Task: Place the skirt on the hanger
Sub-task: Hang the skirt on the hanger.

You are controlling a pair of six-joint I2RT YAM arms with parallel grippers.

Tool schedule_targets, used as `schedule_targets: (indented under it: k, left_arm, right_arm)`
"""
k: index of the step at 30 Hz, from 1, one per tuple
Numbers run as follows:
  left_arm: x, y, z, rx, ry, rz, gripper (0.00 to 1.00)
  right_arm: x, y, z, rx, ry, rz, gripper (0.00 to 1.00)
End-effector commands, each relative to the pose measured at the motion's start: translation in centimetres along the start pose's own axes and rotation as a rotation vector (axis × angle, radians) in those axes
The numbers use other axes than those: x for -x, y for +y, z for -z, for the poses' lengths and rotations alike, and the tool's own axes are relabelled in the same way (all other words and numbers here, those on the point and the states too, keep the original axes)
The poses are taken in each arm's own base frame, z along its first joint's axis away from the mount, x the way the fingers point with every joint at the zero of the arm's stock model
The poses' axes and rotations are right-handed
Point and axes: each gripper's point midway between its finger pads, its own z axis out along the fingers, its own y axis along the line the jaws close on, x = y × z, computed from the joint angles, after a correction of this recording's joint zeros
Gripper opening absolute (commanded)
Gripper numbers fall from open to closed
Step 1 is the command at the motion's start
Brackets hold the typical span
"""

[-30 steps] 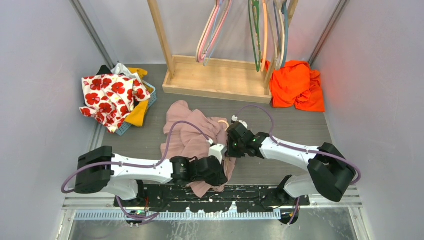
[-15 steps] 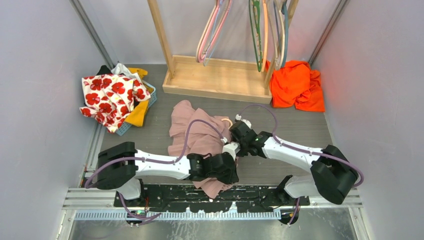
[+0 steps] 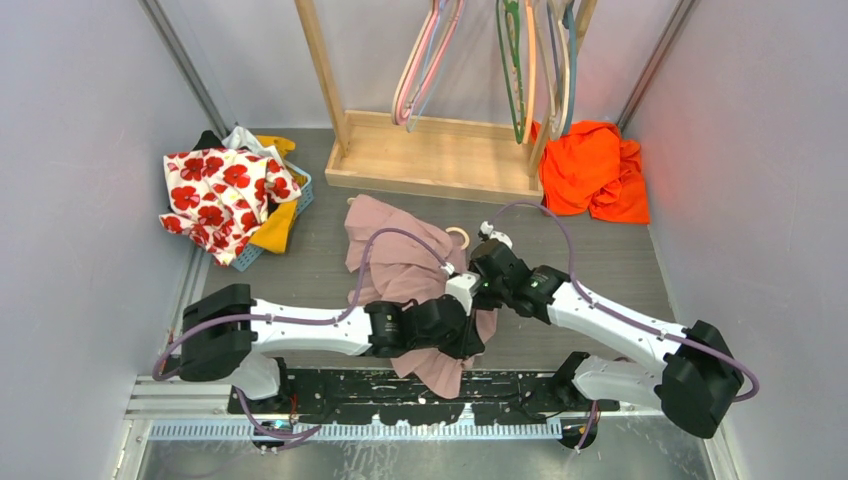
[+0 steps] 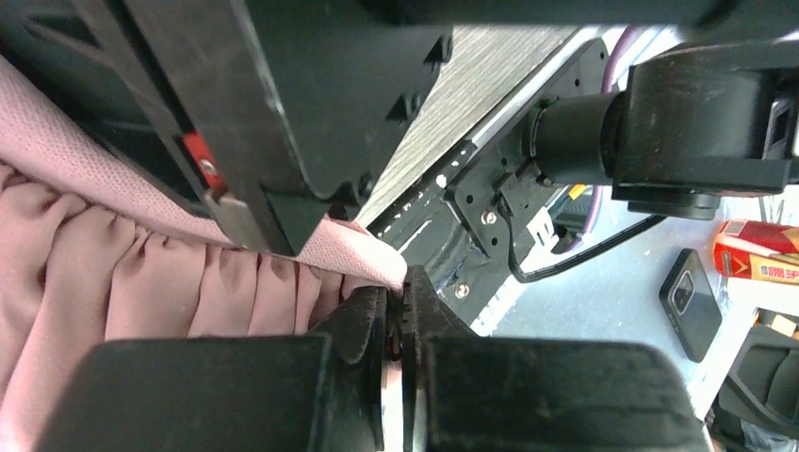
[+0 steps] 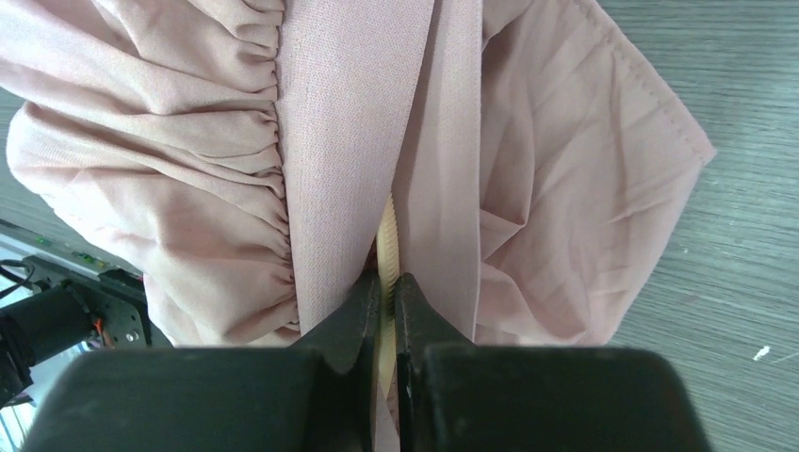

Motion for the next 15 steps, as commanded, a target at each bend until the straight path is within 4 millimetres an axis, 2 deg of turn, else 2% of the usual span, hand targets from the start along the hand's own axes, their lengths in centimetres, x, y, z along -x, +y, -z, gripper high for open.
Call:
schedule_targets:
  k: [1, 7, 15]
  left_arm:
    - [4.6, -2.8, 2.0, -0.090, -0.178, 0.013, 0.00]
    - [8.7, -1.0, 3.3, -0.024, -0.313, 0.011, 0.00]
    - [11.1, 4.0, 3.9, 0.099, -0.373, 0.052, 0.00]
  right_arm:
    - [2.9, 5.5, 1.2, 0.207, -0.107, -0.032, 0.01]
    - [0.7, 5.7, 1.4, 0.227, -0.056, -0.001, 0.01]
    - [-1.2, 5.6, 2.5, 0.245, -0.020, 0.030, 0.01]
